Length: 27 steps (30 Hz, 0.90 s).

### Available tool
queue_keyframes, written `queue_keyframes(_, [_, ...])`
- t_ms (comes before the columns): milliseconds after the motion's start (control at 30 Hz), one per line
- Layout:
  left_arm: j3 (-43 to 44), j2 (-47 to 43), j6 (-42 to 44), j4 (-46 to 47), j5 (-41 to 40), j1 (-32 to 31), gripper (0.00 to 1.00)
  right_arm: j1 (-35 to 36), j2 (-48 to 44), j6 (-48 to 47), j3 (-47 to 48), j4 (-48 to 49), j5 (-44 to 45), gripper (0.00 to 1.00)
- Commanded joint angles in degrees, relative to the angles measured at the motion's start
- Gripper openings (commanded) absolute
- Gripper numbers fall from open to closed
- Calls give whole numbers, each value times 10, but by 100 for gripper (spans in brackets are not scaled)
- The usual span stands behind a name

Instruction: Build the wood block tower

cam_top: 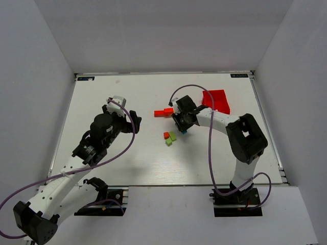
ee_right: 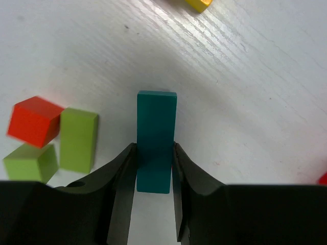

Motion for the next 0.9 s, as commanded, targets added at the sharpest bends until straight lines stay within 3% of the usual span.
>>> queue_keyframes(0, [2, -3, -1, -6, 4, 2, 99, 1, -74, -31, -5, -16, -28, 12])
queue_keyframes(200, [2, -3, -1, -6, 10, 2, 99, -4, -124, -144, 7, -34, -93, 10])
queue_keyframes(300, [2, -3, -1, -6, 10, 2, 99, -7, -117, -207, 37, -55, -100, 1])
queue_keyframes(667, [2, -9, 4, -6, 15, 2, 99, -25, -14, -375, 195, -93, -170, 0])
queue_keyframes(867, [2, -9, 9, -6, 15, 2, 99, -34, 37, -512, 264, -144, -217, 0])
